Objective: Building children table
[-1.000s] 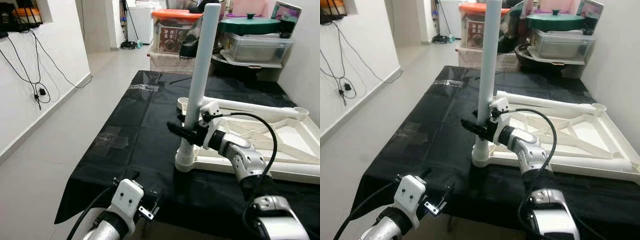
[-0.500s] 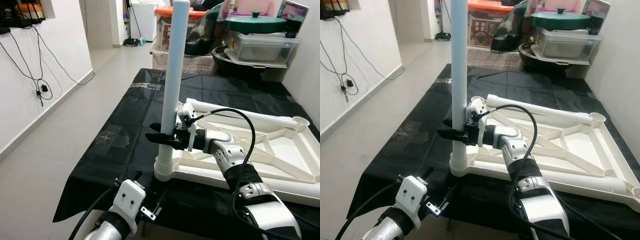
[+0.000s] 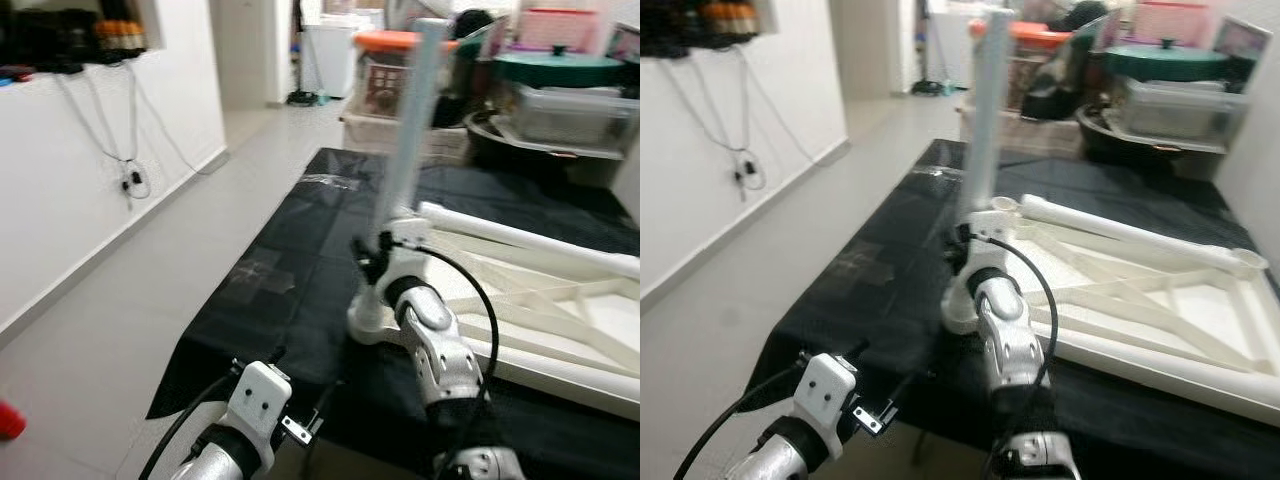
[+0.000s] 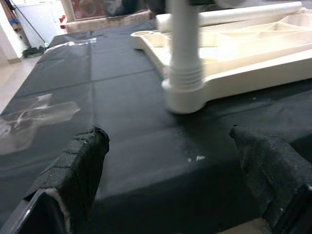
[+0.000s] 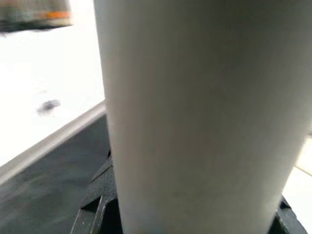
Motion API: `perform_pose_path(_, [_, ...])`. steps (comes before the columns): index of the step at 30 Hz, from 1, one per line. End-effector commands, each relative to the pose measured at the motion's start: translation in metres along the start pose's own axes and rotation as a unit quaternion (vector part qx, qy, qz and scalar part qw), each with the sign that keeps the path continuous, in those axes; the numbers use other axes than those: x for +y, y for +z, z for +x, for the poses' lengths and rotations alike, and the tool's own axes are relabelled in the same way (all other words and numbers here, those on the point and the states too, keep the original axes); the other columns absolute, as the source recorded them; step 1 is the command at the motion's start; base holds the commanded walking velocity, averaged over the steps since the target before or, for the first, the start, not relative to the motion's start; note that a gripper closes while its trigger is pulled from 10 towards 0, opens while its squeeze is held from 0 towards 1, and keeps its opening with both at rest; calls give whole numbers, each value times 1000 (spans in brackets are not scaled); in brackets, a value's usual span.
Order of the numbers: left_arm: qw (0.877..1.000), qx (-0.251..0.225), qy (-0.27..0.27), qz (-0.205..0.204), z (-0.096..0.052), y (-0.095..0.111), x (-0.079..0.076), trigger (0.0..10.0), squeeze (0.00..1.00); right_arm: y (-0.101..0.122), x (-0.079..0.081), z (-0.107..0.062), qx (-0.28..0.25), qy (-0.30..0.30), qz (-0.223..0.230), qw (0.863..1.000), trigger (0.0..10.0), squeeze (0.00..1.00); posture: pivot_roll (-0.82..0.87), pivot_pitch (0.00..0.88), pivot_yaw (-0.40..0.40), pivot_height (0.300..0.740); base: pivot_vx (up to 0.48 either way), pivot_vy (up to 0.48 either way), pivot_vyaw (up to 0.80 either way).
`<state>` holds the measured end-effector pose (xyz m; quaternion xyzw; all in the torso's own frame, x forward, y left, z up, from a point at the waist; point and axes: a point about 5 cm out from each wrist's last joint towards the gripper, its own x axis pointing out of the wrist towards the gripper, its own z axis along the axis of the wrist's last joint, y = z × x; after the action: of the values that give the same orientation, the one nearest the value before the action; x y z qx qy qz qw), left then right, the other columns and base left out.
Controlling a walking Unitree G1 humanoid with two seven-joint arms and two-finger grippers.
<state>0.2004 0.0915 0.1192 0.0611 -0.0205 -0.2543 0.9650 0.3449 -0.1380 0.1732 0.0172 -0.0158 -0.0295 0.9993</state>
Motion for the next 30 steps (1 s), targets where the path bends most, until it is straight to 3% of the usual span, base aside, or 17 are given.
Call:
perform_pose_path(1, [1000, 2, -5, 2, 0, -2, 1, 10000, 0, -11, -28, -10, 27, -110, -1, 994, 0, 0, 146, 0, -42, 740, 0, 0, 0])
perform_pose_path(5, [1000, 2, -6, 5, 1, -2, 2, 10000, 0, -14, -6, -17, 35, -145, 29, 988, 0, 0, 150, 0, -44, 740, 0, 0, 0])
perform_pose_path(6, [1000, 2, -6, 5, 1, -2, 2, 10000, 0, -15, 4, -16, 35, -132, 38, 990, 3725, 0, 148, 0, -42, 740, 0, 0, 0])
perform_pose_path(8, [1000, 2, -6, 5, 1, -2, 2, 10000, 0, -15, 4, -16, 35, -132, 38, 990, 3725, 0, 148, 0, -42, 740, 0, 0, 0])
perform_pose_path(9, [1000, 2, -6, 5, 1, -2, 2, 10000, 0, -12, 16, -17, 31, -111, 47, 992, 10000, 0, 148, 0, -45, 740, 0, 0, 0])
perform_pose_path(10, [1000, 2, -6, 5, 1, -2, 2, 10000, 0, -12, 16, -17, 31, -111, 47, 992, 10000, 0, 148, 0, -45, 740, 0, 0, 0])
perform_pose_path(11, [1000, 1, -6, 5, 2, -2, 2, 10000, 0, -9, 22, -16, 15, -78, 55, 995, 10000, 1000, 146, 0, -42, 740, 0, 0, 0])
perform_pose_path(15, [1000, 1, -6, 4, 2, -2, 2, 10000, 0, -6, 29, -16, -6, -27, 63, 998, 10000, 1000, 145, 0, -45, 740, 0, 0, 0])
perform_pose_path(16, [1000, 1, -6, 4, 3, -2, 2, 10000, 0, -5, 26, -12, -14, 0, 71, 997, 10000, 0, 145, 0, -44, 740, 0, 0, 0])
perform_pose_path(18, [1000, 1, -6, 4, 3, -2, 3, 10000, 0, -4, 23, -4, -23, 83, 76, 993, 10000, 0, 143, 0, -43, 740, 0, 0, 0])
perform_pose_path(19, [1000, 1, -6, 4, 3, -2, 3, 10000, 0, -4, 23, -4, -23, 83, 76, 993, 10000, 0, 143, 0, -43, 740, 0, 0, 0])
perform_pose_path(20, [1000, 0, -6, 4, 3, -2, 3, 10000, 0, -4, 21, 0, -20, 147, 77, 986, 10000, 0, 142, 0, -42, 740, 0, 0, 0])
perform_pose_path(21, [1000, 0, -6, 4, 3, -2, 3, 10000, 0, -4, 21, 0, -20, 147, 77, 986, 10000, 0, 142, 0, -42, 740, 0, 0, 0])
perform_pose_path(23, [1000, 0, -6, 4, 4, -2, 3, 10000, 0, -4, 14, 7, -1, 274, 57, 960, 10000, 0, 141, 0, -39, 740, 0, 0, 0])
perform_pose_path(24, [1000, 0, -6, 4, 4, -2, 3, 10000, 0, -4, 14, 7, -1, 274, 57, 960, 10000, 0, 141, 0, -39, 740, 0, 0, 0])
perform_pose_path(27, [1000, 0, -8, 4, 6, -2, 4, 10000, 0, 0, 8, 12, 31, 396, 45, 917, 10000, 0, 142, 0, -40, 740, 0, 0, 0])
perform_pose_path(30, [1000, 0, -8, 4, 6, -3, 4, 10000, 0, 1, 9, 13, 47, 434, 52, 898, 10000, 0, 147, 0, -45, 740, 0, 0, 0])
